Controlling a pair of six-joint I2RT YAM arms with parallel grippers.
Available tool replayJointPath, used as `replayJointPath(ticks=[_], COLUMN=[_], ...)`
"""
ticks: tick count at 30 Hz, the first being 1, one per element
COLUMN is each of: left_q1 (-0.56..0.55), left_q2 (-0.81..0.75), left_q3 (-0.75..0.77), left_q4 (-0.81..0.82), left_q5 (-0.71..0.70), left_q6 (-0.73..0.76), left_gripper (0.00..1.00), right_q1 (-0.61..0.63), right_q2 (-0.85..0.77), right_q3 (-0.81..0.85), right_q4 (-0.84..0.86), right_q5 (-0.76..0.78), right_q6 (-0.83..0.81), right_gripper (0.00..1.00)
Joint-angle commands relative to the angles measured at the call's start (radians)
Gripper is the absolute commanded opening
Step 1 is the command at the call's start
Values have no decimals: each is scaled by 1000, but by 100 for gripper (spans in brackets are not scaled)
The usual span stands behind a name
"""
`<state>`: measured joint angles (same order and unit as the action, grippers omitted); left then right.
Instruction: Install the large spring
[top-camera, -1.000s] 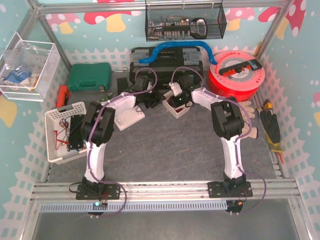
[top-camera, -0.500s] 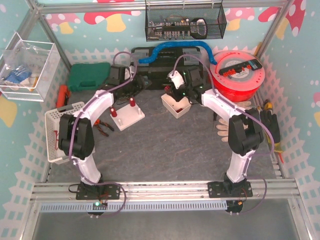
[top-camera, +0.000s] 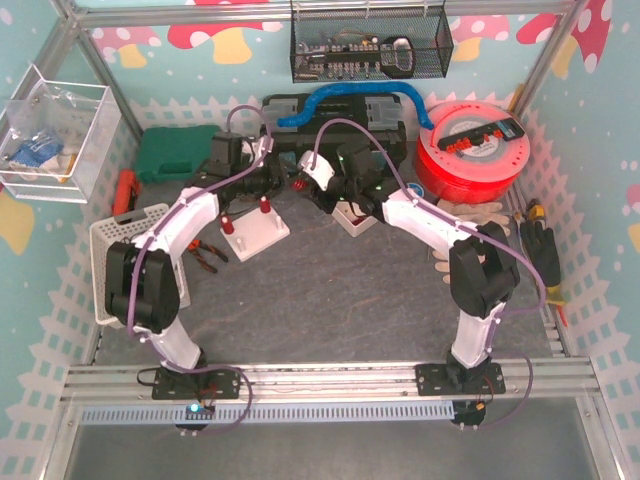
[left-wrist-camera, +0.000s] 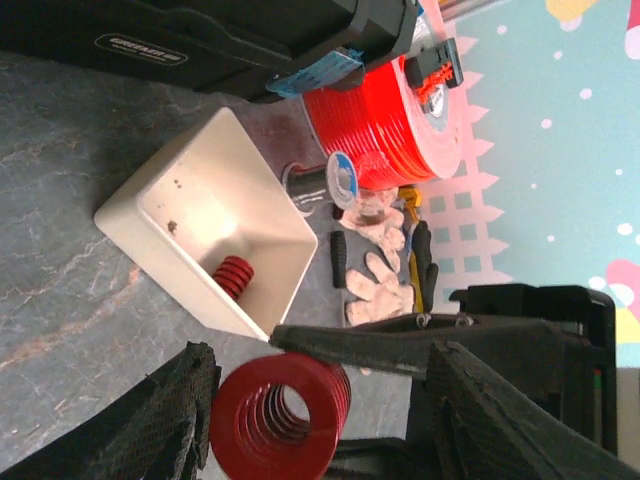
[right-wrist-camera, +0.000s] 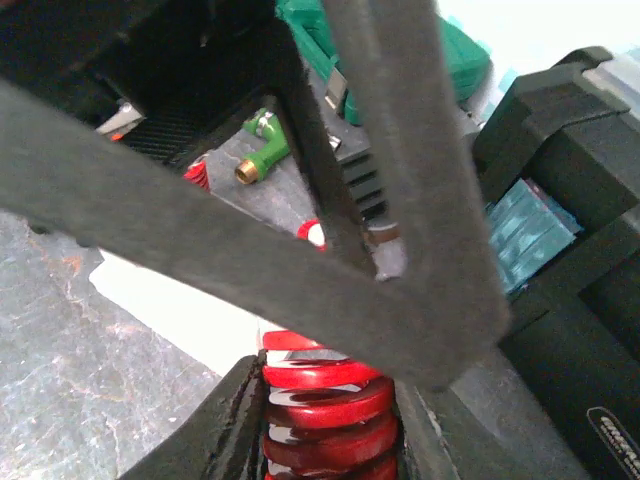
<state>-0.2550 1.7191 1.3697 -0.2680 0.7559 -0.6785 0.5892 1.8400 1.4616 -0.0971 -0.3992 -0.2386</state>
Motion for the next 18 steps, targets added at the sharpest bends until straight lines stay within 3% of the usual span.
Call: replayJointPath(ticks=[1, 12, 14, 18], left_q1=[-2, -3, -3, -3], left_q2=[-53, -41, -48, -62], left_q3=[-42, -30, -36, -42], left_q4=[29, 46, 66, 102], left_q5=[73, 115, 121, 124], left_q6=[-21, -82, -105, -149], left_gripper=[58, 43, 36, 10], right_q1=[9, 31, 32, 33], right_q2=[-10, -58, -61, -59], right_q3=[15, -59, -68, -81], right_q4=[92, 175, 177, 168], right_q5=[9, -21, -29, -53], right_q6=[-13, -8, -9, -13], right_gripper=[0, 0, 0, 2])
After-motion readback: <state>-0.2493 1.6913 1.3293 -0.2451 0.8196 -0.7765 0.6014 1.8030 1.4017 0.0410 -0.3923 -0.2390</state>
